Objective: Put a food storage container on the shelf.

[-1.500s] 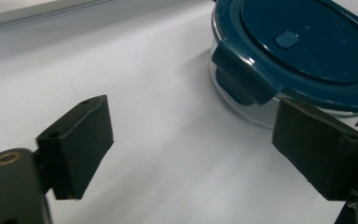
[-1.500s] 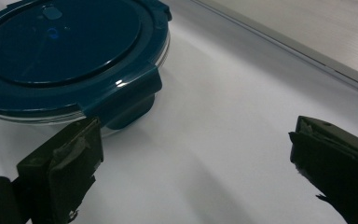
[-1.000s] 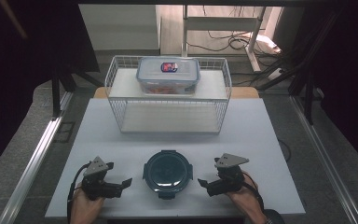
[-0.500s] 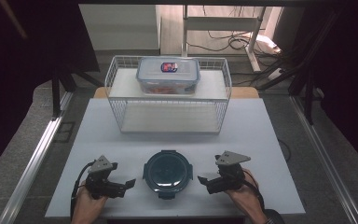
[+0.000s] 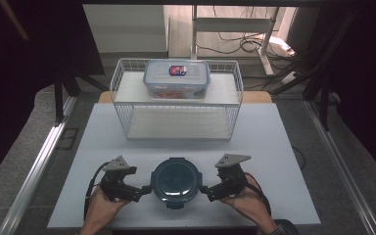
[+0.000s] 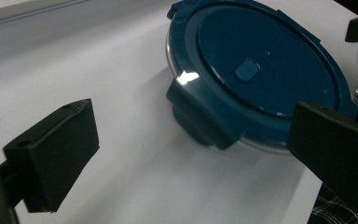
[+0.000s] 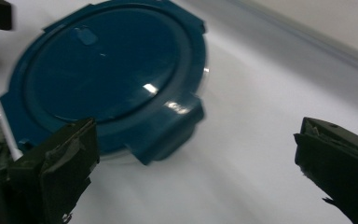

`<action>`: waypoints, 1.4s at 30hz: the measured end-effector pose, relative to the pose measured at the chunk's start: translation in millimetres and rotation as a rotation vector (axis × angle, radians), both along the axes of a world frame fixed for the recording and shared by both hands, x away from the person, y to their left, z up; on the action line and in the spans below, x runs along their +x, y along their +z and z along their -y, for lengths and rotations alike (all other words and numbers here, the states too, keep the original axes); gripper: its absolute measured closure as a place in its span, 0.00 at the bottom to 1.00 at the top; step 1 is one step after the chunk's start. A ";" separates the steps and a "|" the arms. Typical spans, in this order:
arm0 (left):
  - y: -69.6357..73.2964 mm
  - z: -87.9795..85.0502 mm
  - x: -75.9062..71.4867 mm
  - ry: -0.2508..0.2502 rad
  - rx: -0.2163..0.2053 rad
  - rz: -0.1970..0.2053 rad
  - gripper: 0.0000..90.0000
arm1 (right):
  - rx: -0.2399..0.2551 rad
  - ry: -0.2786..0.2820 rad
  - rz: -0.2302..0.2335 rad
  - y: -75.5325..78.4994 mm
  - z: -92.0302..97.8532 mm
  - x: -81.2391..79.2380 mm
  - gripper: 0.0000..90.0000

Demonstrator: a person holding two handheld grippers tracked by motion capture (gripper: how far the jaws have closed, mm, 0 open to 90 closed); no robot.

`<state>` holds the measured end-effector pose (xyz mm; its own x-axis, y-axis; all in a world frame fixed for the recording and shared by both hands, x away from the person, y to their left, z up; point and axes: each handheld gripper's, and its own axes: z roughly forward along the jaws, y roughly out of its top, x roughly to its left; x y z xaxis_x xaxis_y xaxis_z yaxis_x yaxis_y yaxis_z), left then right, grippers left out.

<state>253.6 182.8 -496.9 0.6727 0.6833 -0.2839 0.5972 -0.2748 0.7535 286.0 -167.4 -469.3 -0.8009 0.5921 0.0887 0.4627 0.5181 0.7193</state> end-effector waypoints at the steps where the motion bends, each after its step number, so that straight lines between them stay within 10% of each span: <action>1: 1.1 2.1 2.4 -0.010 0.001 -0.003 0.03 | 0.005 0.007 -0.015 0.1 -2.3 1.1 0.00; 10: 0.3 23.3 30.0 -0.087 -0.022 -0.085 0.08 | 0.073 0.014 -0.147 -0.4 -23.3 22.3 0.13; 23: -29.0 0.0 30.8 -0.145 -0.251 -0.324 0.37 | 0.198 0.027 -0.467 -28.5 -7.6 29.9 0.34; 33: -24.2 -7.9 13.0 -0.135 -0.305 -0.254 0.55 | 0.295 0.002 -0.533 -25.6 7.4 24.6 0.57; 42: -23.1 -10.3 -5.8 -0.091 -0.325 -0.234 0.60 | 0.312 -0.002 -0.475 -18.6 6.4 11.5 0.61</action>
<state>247.8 193.2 -520.0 0.6174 0.4740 -0.6278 0.7474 -0.1045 0.6561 297.5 -173.8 -488.0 -0.6294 0.4817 0.6098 0.7736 0.3135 0.5507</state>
